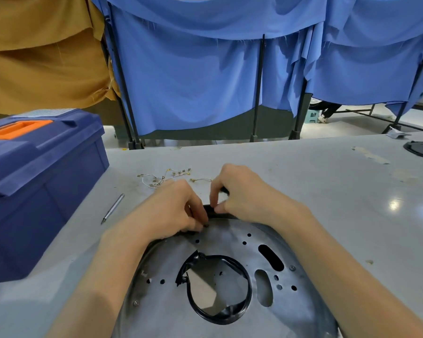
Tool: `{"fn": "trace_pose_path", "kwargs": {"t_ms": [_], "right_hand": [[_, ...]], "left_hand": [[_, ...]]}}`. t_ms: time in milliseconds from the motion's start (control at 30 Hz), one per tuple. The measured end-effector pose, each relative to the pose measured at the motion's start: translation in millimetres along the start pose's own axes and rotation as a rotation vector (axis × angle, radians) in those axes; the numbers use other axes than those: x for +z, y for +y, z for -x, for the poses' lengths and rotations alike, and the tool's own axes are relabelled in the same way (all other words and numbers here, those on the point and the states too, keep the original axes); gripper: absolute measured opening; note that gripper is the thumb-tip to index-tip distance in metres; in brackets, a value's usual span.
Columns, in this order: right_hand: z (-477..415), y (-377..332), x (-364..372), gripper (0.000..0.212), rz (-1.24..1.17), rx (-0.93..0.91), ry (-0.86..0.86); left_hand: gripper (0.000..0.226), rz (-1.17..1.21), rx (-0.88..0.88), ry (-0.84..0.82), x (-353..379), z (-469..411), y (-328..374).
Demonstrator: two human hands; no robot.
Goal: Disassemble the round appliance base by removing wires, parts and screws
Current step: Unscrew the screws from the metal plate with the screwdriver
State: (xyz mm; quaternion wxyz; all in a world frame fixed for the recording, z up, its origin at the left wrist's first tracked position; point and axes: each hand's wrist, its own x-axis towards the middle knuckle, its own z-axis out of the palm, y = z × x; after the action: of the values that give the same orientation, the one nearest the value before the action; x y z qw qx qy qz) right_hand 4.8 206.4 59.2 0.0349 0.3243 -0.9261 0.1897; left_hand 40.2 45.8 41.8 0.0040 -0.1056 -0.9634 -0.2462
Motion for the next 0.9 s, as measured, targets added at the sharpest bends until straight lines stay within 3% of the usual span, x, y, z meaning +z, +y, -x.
{"fn": "trace_pose_path", "kwargs": {"t_ms": [100, 200, 900], "right_hand": [[2.0, 1.3, 2.9, 0.012, 0.036, 0.071, -0.173], [2.9, 2.0, 3.4, 0.02, 0.048, 0.099, -0.233], [0.2, 5.0, 8.9, 0.023, 0.018, 0.072, -0.206]], "left_hand": [[0.022, -0.021, -0.018, -0.002, 2.1, -1.2, -0.5], [0.016, -0.063, -0.019, 0.011, 5.4, -3.2, 0.2], [0.006, -0.515, 0.055, 0.057, 22.0, -6.1, 4.5]]}}
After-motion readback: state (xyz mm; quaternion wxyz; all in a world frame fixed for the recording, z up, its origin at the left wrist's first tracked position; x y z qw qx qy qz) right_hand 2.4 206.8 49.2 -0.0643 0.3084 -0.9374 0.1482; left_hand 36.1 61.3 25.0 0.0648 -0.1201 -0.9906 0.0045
